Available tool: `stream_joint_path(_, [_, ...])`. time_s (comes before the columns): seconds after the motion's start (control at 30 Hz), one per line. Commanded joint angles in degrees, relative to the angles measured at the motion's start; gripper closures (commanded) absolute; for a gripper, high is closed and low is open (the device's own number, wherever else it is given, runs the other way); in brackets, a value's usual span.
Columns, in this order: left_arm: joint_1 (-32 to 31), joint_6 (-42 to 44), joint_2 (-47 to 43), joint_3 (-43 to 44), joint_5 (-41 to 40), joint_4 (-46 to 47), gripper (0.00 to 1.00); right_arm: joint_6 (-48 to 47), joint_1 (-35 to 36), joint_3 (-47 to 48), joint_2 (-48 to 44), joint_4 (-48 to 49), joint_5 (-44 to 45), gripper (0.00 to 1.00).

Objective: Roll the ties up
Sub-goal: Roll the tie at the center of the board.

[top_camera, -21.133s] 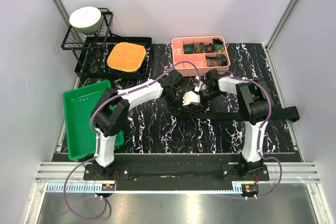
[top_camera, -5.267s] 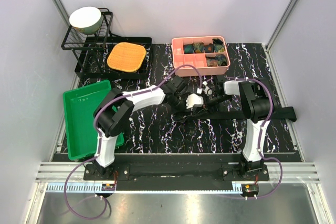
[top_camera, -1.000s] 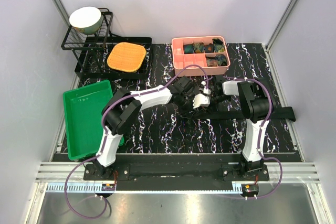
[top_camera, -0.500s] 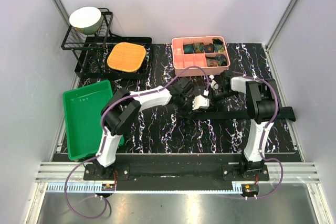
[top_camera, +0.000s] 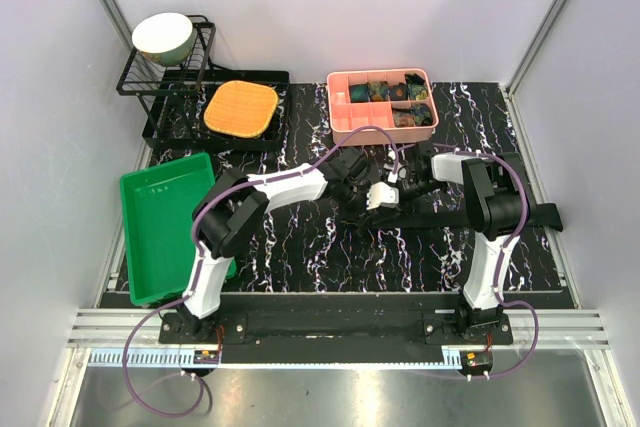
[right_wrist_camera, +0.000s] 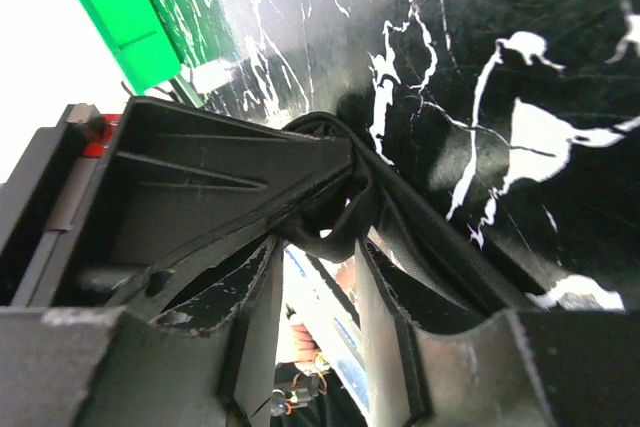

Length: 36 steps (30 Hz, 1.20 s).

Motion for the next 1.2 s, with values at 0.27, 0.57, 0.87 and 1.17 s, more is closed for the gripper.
stream_joint_path(0.27, [0.0,0.7,3.3,-2.5,-4.3,-8.9,0.78,-0.1,1.1,-0.1,0.3,3.6,8.1,1.0])
stream_joint_path(0.57, [3.5,-1.0,-2.0,-5.4,1.6,-4.1,0.43,-0.5,1.1,0.0,2.2,1.6,16.1,1.0])
stream_joint_path(0.87, [5.0,-5.8,-7.8,-12.9,2.1,10.0,0.31,-2.2,1.1,1.4,4.1,0.1,18.8,1.0])
stream_joint_path(1.17, [3.6,-7.1,-2.6,-7.1,3.2,9.9,0.35,-3.1,1.2,1.3,4.9,0.1,19.2,1.0])
